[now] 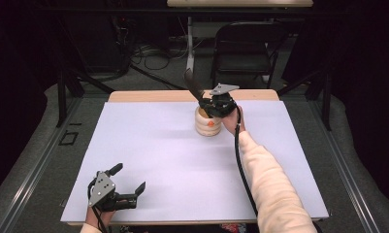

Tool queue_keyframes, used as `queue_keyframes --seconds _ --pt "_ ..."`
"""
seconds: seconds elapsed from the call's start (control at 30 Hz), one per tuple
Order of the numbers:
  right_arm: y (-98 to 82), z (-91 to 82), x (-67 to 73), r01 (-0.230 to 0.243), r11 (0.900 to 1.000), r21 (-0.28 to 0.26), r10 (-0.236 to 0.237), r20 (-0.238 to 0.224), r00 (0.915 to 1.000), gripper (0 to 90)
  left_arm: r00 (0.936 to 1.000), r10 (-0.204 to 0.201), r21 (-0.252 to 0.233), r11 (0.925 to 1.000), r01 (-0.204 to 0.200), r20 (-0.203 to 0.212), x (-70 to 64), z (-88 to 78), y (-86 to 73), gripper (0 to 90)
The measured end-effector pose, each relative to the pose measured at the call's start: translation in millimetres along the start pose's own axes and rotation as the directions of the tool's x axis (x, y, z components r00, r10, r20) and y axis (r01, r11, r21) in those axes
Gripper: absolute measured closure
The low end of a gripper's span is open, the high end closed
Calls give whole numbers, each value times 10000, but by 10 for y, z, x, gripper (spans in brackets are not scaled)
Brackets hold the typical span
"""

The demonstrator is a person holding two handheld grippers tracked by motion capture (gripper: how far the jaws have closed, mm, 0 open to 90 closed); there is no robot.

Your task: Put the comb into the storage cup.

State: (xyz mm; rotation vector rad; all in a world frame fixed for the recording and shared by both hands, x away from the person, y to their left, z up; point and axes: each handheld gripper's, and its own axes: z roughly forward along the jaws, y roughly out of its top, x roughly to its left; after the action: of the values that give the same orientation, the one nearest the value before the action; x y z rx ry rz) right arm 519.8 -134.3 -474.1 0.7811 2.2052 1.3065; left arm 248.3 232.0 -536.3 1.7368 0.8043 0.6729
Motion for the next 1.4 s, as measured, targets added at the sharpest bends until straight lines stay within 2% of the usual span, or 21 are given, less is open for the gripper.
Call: queue_keyframes --seconds 1.4 --pt "-83 73 -29 38 9983 583 -35 -57 10000 722 10000 12 -2 10000 -12 -19 -3 -6 0 7"
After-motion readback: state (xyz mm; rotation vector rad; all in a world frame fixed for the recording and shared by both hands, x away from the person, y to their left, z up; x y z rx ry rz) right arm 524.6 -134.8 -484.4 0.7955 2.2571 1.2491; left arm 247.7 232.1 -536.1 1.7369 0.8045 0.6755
